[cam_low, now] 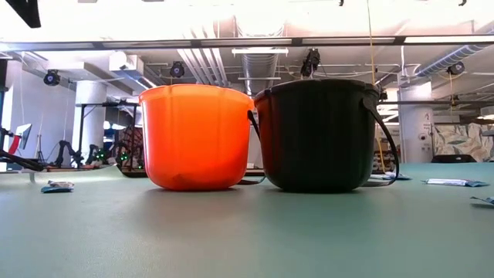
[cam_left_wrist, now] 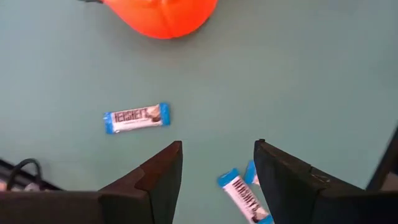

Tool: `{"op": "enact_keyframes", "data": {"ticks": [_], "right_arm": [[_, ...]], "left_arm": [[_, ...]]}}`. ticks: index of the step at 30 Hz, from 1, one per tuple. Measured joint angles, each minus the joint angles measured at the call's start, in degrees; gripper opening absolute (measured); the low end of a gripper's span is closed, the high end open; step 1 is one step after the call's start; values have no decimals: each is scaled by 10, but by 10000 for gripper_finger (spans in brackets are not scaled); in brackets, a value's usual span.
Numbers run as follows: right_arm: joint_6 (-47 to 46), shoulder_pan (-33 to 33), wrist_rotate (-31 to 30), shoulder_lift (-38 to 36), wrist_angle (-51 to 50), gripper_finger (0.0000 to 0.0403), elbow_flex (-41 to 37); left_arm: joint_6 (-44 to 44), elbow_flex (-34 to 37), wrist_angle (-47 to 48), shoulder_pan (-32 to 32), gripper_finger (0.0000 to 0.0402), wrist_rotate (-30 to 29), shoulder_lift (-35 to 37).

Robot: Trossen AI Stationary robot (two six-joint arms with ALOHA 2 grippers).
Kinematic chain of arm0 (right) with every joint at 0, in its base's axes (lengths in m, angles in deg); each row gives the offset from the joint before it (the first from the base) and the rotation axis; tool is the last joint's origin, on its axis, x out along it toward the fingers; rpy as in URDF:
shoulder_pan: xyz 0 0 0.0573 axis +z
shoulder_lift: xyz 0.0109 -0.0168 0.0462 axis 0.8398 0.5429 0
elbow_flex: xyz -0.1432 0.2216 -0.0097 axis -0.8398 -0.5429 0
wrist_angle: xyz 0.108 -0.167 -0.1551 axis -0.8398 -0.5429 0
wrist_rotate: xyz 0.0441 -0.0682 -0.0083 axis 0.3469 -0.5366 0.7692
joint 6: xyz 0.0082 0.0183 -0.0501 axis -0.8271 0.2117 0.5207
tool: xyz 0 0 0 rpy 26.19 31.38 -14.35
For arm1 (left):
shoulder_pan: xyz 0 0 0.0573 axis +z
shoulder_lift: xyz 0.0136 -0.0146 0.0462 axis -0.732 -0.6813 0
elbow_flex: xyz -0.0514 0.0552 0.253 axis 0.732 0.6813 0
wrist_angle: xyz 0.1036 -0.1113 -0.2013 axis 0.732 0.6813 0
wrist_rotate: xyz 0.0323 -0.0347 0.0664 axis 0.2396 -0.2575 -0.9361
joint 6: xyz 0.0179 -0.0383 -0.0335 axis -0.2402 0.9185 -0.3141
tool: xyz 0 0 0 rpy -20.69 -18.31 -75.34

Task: Sort candy by brand, put in halloween buckets
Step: Put the white chocolate into the black bucket

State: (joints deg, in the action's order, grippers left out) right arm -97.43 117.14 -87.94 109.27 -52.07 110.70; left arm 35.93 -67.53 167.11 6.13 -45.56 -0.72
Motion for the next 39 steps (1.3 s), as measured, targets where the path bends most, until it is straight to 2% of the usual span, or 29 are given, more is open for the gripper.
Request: {"op": "enact_keyframes", "data": {"ticks": [7, 11, 17, 21, 25, 29, 32, 35, 39], "right_arm": [[-9, 5, -2, 20, 0, 228, -12], [-81, 5, -7, 33, 0, 221, -25], [-40, 6, -14, 67, 30, 204, -28], [-24, 7, -12, 98, 55, 180, -28], [-16, 7, -6, 117, 68, 152, -29], [7, 7, -4, 123, 76, 127, -29], [54, -1, 17, 113, 77, 113, -28], [63, -9, 29, 95, 70, 110, -28], [88, -18, 33, 49, 61, 117, -28]], "left_arm": [[-4, 0, 16, 1, 168, 16, 2], [-5, 0, 17, 2, 156, 29, 6], [-17, 1, 26, 9, 144, 29, 16], [8, -4, 84, 17, 129, 64, 34], [18, -31, 98, 17, 112, 61, 60], [12, -71, 93, 17, 99, 9, 80], [2, -102, 92, 17, 90, -63, 89], [0, -123, 65, 17, 84, -128, 94], [-51, -124, -30, 17, 79, -123, 88]]}}
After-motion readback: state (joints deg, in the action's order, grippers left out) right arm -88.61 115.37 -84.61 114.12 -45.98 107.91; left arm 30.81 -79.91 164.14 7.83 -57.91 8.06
